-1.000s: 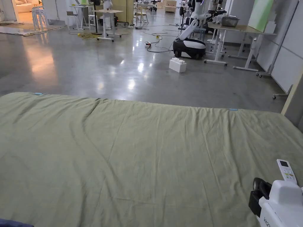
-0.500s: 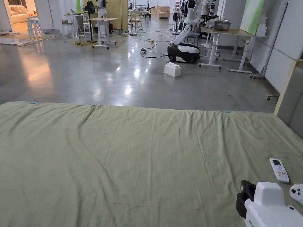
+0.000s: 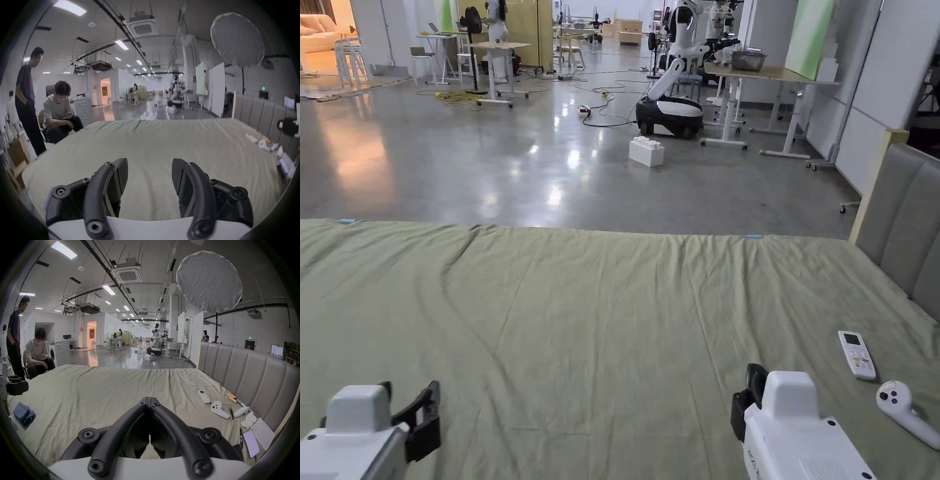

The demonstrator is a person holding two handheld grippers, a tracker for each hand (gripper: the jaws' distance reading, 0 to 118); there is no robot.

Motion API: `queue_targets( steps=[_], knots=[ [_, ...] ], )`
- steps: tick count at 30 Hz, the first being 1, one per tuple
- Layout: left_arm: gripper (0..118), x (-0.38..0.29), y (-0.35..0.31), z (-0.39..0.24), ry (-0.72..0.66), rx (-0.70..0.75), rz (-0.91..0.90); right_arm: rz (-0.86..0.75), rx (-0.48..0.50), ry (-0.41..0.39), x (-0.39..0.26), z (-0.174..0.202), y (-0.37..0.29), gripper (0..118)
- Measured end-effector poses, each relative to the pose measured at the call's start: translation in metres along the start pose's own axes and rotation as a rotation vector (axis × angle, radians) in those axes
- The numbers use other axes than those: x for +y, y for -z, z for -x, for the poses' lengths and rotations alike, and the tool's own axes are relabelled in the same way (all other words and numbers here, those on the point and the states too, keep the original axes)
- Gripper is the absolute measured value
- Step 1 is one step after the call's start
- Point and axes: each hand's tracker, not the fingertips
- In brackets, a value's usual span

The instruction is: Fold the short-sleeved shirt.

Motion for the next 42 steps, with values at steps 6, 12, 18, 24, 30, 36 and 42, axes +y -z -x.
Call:
queue_targets(
  steps=[6, 12, 18, 24, 30, 36, 42],
  knots=[
    [19, -0.001, -0.003, -0.048, 0.039, -0.007, -0.016, -0.024, 0.009, 0.009, -0.004, 0.005, -0.005, 1],
    [6, 0.006, -0.006, -0.069, 0.076, 0.003, -0.065, -0.034, 0.014, 0.024, -0.009, 0.008, -0.01, 1],
    [5, 0.009, -0.013, -0.076, 0.042, 0.014, -0.082, -0.038, 0.011, 0.032, -0.01, 0.008, -0.014, 1],
    [5, 0.01, -0.015, -0.071, 0.009, 0.009, -0.097, -0.04, 0.014, 0.039, -0.011, 0.007, -0.013, 1],
    [5, 0.012, -0.017, -0.068, -0.002, 0.006, -0.104, -0.037, 0.025, 0.04, -0.011, 0.008, -0.013, 1],
    [5, 0.013, -0.017, -0.068, 0.001, -0.001, -0.107, -0.038, 0.021, 0.054, -0.011, 0.004, -0.014, 1],
    [13, 0.014, -0.017, -0.07, 0.014, 0.008, -0.099, -0.048, 0.009, 0.039, -0.012, 0.0, -0.017, 17]
  ],
)
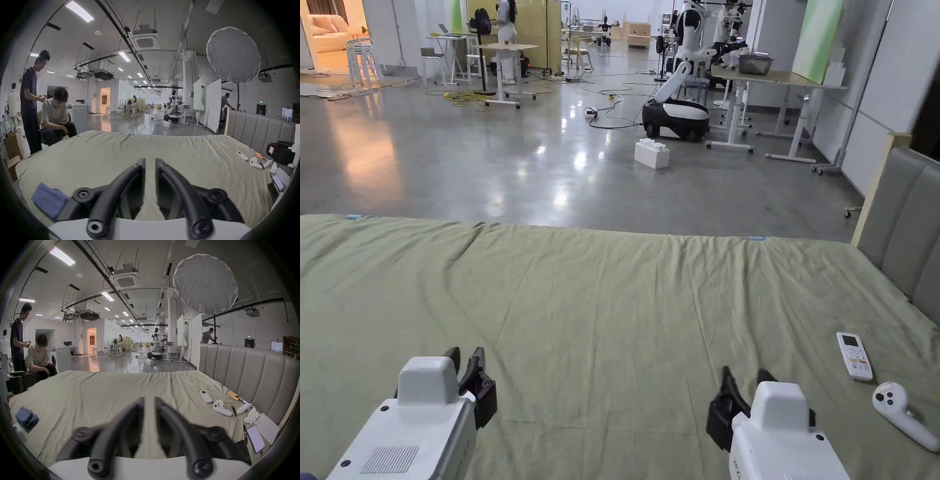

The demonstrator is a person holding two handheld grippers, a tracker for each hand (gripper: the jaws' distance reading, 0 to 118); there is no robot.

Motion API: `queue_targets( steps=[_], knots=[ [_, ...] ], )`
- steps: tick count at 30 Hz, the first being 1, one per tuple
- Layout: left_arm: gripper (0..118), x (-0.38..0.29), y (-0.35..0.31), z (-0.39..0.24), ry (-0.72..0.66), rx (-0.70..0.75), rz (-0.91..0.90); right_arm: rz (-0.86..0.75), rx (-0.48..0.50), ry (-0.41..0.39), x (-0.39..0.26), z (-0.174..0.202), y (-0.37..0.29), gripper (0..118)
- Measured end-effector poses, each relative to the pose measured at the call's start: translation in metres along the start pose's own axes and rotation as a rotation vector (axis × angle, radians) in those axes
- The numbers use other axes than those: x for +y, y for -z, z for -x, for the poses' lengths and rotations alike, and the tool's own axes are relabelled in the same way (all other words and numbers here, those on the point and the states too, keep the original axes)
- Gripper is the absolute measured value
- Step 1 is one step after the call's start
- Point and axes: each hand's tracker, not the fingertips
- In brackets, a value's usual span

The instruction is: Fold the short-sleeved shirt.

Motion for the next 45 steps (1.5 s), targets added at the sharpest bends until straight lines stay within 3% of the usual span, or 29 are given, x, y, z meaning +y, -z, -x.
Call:
queue_targets(
  steps=[2, 3, 5, 6, 10, 21, 24, 32, 36, 39, 42, 45],
  knots=[
    [36, 0.0, -0.001, 0.001, -0.01, -0.008, -0.003, -0.006, -0.006, -0.004, 0.0, 0.0, 0.0, 69],
    [46, 0.0, -0.001, 0.002, -0.011, -0.001, -0.005, -0.015, -0.011, -0.004, 0.0, 0.0, -0.001, 83],
    [68, -0.001, -0.003, 0.001, -0.005, 0.014, -0.018, -0.044, -0.015, -0.025, 0.002, -0.001, -0.003, 90],
    [72, -0.001, -0.005, 0.001, -0.001, 0.019, -0.025, -0.05, -0.018, -0.032, 0.003, 0.0, -0.003, 91],
    [81, -0.001, -0.006, 0.003, 0.008, 0.029, -0.03, -0.049, -0.013, -0.031, 0.006, -0.001, -0.004, 113],
    [86, -0.001, -0.006, 0.008, -0.031, 0.034, -0.011, -0.052, -0.004, 0.018, 0.013, -0.005, 0.001, 118],
    [92, 0.001, -0.006, 0.006, -0.008, 0.043, -0.007, -0.044, -0.001, 0.02, 0.017, -0.005, 0.005, 118],
    [93, 0.003, -0.004, 0.003, 0.024, -0.022, -0.044, -0.018, -0.064, 0.05, 0.024, -0.002, 0.014, 118],
    [93, 0.003, 0.004, -0.005, 0.066, 0.02, 0.0, -0.015, -0.062, 0.053, 0.026, -0.002, 0.016, 118],
    [93, -0.001, 0.004, -0.006, 0.063, 0.016, -0.012, 0.001, 0.013, 0.12, 0.027, -0.006, 0.016, 118],
    [93, -0.004, 0.004, -0.01, 0.081, 0.004, -0.028, 0.073, 0.018, 0.194, 0.029, -0.008, 0.019, 118],
    [93, -0.002, 0.005, -0.011, 0.075, -0.001, -0.004, 0.078, -0.004, 0.16, 0.034, -0.007, 0.023, 118]
  ],
)
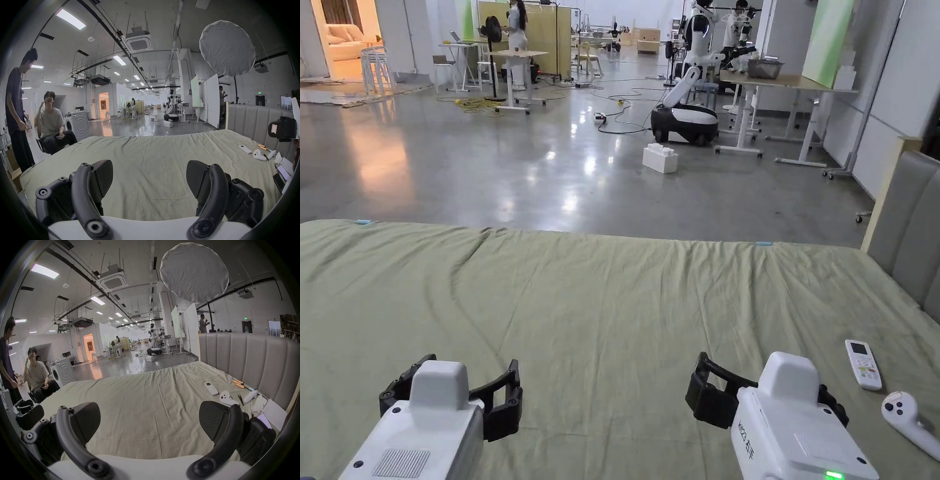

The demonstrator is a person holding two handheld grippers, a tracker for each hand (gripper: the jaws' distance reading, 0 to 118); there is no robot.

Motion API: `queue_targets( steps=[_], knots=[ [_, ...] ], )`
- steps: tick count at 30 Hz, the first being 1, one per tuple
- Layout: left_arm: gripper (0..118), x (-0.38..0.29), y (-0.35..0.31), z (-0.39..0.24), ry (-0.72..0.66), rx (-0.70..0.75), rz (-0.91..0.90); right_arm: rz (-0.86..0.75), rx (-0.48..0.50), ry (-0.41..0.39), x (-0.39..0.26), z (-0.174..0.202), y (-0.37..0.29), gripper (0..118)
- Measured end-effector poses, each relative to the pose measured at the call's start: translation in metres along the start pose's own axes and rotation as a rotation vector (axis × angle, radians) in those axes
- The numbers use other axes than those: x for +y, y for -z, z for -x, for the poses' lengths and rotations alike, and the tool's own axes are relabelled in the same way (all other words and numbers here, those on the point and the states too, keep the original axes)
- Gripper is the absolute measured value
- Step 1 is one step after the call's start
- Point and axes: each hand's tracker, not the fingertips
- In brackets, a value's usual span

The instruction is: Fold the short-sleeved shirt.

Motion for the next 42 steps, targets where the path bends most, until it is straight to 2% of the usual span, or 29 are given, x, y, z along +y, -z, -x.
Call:
queue_targets(
  steps=[11, 26, 35, 39, 42],
  knots=[
    [98, 0.001, 0.003, 0.005, -0.033, -0.027, 0.043, 0.087, -0.036, -0.013, 0.011, 0.006, 0.004, 118],
    [98, 0.003, 0.001, 0.006, -0.04, -0.039, 0.039, 0.089, -0.067, -0.07, 0.002, 0.006, 0.01, 118],
    [98, 0.003, 0.001, 0.008, -0.047, -0.037, 0.036, 0.109, -0.095, -0.062, 0.001, -0.001, 0.015, 118],
    [98, 0.002, 0.002, 0.008, -0.045, -0.038, 0.031, 0.127, -0.076, -0.026, 0.001, -0.007, 0.015, 118],
    [98, 0.002, 0.003, 0.008, -0.045, -0.03, 0.023, 0.128, -0.07, -0.034, 0.001, -0.007, 0.015, 118]
  ],
)
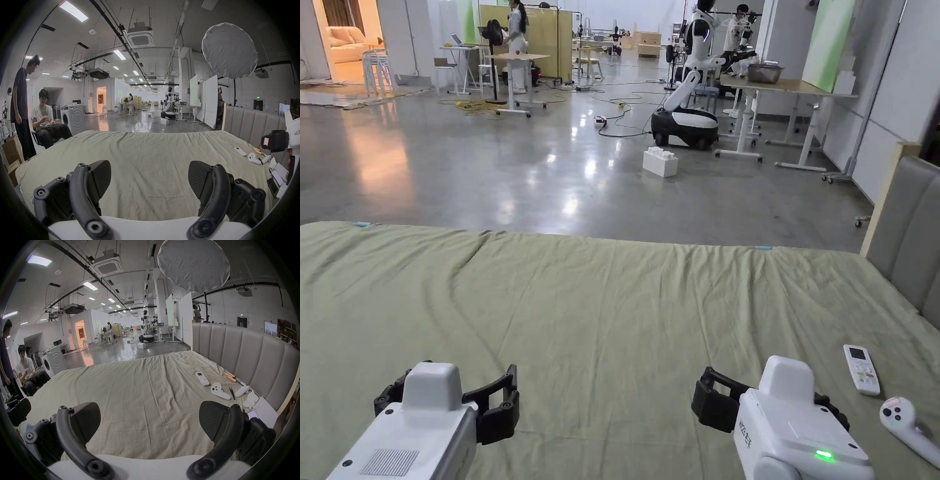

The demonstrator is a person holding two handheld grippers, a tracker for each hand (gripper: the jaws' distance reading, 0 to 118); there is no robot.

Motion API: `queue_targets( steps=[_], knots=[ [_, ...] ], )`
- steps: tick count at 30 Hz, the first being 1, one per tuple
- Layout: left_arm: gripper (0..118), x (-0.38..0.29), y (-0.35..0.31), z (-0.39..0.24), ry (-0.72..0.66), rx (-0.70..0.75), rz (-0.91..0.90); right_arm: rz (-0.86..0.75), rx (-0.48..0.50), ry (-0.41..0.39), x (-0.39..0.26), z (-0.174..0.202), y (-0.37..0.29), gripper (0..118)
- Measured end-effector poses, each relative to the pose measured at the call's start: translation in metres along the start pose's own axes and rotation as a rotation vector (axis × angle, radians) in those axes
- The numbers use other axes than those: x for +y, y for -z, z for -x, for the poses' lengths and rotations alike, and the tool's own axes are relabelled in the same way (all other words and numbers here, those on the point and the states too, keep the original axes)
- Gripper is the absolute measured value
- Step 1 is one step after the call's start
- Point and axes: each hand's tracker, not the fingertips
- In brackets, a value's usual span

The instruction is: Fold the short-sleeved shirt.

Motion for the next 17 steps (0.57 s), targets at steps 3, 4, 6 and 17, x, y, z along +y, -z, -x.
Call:
queue_targets(
  steps=[3, 4, 6, 17],
  knots=[
    [98, -0.001, 0.001, -0.001, -0.007, 0.013, -0.022, -0.016, 0.01, -0.015, -0.001, 0.001, 0.0, 118],
    [98, -0.001, 0.002, -0.001, -0.009, 0.016, -0.026, -0.021, 0.004, -0.019, -0.001, 0.002, -0.001, 118],
    [98, -0.001, 0.003, -0.002, -0.013, 0.02, -0.03, -0.033, 0.003, -0.028, -0.002, 0.004, -0.001, 118],
    [98, 0.001, 0.009, 0.001, -0.044, 0.023, -0.017, -0.243, 0.018, -0.159, -0.011, 0.016, -0.008, 118]
  ],
)
